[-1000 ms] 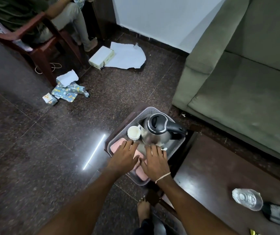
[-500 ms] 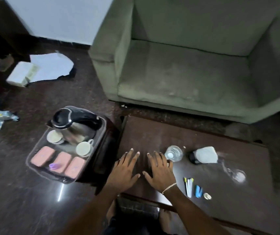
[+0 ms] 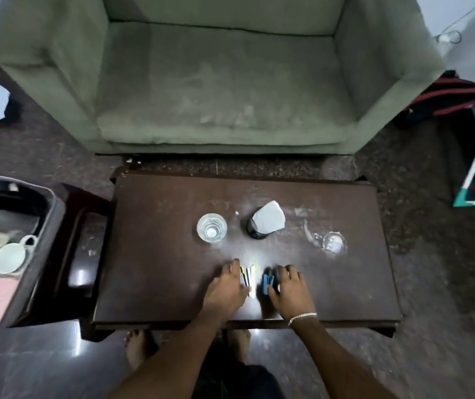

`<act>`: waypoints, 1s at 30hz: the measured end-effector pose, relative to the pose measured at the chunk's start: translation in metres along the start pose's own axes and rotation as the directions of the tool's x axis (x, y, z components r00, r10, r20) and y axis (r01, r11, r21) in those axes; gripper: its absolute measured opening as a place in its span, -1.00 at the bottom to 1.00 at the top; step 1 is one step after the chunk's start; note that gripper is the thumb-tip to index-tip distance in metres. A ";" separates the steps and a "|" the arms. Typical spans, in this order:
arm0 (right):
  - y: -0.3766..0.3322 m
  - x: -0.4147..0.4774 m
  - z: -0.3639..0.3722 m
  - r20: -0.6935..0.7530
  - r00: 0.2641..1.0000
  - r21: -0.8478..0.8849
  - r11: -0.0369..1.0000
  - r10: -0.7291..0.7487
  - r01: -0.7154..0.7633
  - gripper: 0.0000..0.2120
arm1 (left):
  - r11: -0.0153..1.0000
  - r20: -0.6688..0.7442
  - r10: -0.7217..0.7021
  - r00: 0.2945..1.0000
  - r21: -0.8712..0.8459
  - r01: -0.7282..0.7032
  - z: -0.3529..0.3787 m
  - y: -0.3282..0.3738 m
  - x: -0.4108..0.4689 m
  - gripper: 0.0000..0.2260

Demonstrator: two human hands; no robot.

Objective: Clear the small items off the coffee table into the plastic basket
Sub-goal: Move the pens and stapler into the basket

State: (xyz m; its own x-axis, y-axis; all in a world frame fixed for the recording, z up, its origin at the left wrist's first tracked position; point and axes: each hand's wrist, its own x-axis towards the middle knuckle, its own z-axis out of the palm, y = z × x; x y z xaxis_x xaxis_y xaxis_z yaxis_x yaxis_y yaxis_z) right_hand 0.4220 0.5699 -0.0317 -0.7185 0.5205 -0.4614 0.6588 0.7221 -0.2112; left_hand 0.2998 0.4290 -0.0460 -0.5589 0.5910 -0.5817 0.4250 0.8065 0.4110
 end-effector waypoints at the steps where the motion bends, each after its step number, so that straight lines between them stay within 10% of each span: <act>1: 0.010 -0.001 0.005 0.018 1.000 0.018 1.000 0.020 -0.020 -0.52 | 0.999 0.002 -0.046 0.999 -0.010 0.046 0.009 0.008 0.003 -0.32; 9: 0.041 0.005 0.042 0.057 0.998 -0.071 0.997 -0.030 0.034 -0.29 | 0.946 -0.049 -0.303 0.952 -0.137 0.294 0.054 0.041 0.030 -0.47; 30: -0.092 0.010 0.013 -0.042 0.965 -0.115 0.961 -0.259 0.253 -0.54 | 0.977 -0.288 -0.206 0.935 -0.109 0.182 -0.036 -0.073 -0.033 -0.75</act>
State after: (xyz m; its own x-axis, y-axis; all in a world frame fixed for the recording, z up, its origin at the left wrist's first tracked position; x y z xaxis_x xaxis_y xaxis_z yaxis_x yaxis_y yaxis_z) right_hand 0.3568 0.5027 -0.0279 -0.8732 0.3343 -0.3547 0.4255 0.8778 -0.2201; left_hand 0.2617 0.3511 -0.0313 -0.8155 0.3913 -0.4264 0.2360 0.8976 0.3724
